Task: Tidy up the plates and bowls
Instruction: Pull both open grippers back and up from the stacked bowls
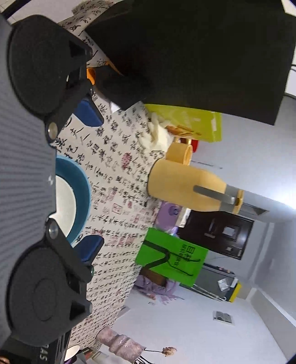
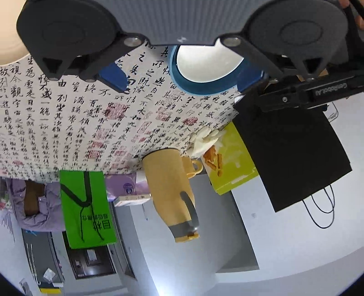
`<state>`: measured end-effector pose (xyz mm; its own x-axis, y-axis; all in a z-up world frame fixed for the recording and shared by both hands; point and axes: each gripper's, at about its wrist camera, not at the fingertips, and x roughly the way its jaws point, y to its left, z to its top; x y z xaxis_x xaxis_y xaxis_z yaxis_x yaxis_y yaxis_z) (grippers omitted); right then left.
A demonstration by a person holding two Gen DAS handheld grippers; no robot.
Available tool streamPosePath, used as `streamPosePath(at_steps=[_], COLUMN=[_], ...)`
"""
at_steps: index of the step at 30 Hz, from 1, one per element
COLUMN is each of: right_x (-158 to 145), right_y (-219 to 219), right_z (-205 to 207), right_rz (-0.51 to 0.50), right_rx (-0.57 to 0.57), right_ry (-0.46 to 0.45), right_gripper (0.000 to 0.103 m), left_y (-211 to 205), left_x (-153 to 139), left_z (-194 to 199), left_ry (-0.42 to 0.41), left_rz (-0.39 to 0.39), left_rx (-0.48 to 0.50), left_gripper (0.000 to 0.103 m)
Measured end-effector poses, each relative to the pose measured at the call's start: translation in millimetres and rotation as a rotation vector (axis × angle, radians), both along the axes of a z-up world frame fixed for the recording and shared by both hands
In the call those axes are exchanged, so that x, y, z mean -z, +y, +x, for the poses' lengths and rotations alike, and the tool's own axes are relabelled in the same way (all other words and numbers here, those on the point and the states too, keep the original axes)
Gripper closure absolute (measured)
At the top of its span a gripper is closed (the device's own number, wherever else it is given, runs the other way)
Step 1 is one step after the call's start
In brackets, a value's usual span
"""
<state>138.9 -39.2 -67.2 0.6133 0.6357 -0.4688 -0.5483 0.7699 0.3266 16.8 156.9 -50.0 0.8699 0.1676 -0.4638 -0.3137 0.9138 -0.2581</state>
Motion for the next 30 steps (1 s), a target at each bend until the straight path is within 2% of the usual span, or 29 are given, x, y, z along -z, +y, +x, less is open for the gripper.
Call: streamPosePath(at_steps=[5, 14, 30], right_x=[-5, -7, -5], right_y=[-6, -25, -57], right_z=[-13, -23, -39], right_rz=[-0.008, 0.032, 0.028], right_rx=[0.018, 0.047, 0.109], right_ry=[-0.064, -0.083, -0.14], right_gripper=[0.0, 0.0, 0.0], left_y=[-4, -13, -33], left_x=[0, 1, -1], left_z=[-11, -22, -42], left_ry=[-0.055, -0.1, -0.174], left_rz=[0.02, 0.02, 0.074], left_rx=[-0.003, 0.017, 0.024], left_gripper=[0.0, 0.0, 0.0])
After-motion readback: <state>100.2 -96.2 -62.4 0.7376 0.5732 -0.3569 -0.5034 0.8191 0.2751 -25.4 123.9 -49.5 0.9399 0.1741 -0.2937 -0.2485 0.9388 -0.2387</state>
